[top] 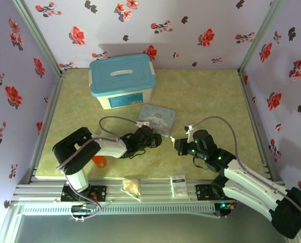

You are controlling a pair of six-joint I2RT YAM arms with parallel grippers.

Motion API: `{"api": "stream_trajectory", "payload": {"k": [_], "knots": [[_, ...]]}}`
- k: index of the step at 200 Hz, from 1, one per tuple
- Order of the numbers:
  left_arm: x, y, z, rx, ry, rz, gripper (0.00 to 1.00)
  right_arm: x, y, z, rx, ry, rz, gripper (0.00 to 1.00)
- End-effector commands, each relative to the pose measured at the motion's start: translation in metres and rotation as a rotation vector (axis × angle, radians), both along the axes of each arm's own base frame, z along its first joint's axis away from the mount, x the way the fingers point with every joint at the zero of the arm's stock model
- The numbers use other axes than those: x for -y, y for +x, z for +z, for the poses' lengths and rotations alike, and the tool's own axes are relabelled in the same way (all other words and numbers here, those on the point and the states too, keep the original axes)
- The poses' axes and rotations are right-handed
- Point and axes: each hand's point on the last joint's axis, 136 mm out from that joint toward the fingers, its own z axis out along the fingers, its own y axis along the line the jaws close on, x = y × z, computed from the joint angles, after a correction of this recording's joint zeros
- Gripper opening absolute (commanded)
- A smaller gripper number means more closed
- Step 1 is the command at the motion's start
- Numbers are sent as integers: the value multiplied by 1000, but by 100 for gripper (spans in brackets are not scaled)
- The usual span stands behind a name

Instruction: Unlock the padlock with the key

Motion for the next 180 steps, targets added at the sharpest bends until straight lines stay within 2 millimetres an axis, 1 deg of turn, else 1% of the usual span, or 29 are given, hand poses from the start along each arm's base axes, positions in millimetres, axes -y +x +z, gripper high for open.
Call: {"api": "stream_trajectory", "payload": {"k": [1,34,44,61,67,97,110,137,159,180], "knots": [[29,-8,-9,-49,-57,-45,47,5,5,-1,14,2,-38,0],[41,-9,-11,-43,-37,-75,40,6,4,-4,9,2,-40,0],[43,-9,-15,-55,-35,-82,37,7,4,-4,10,2,-48,0],[49,-12,-15,-64,-52,-99,27,9,4,-7,3,0,-58,0],[50,-14,-15,-63,-53,-104,24,11,3,-11,-8,0,-66,0],[48,-19,-10,-52,-58,-109,18,14,-2,-27,-70,29,-95,0],[47,-18,-11,-50,-56,-105,12,16,-4,-35,-100,37,-113,0],[49,-19,-7,-43,-65,-110,11,19,-9,-48,-154,62,-145,0],[50,-18,-3,-38,-84,-106,13,14,-16,-54,-198,114,-132,0],[47,-16,7,-27,-166,-61,11,11,-22,-60,-241,157,-123,0]]}}
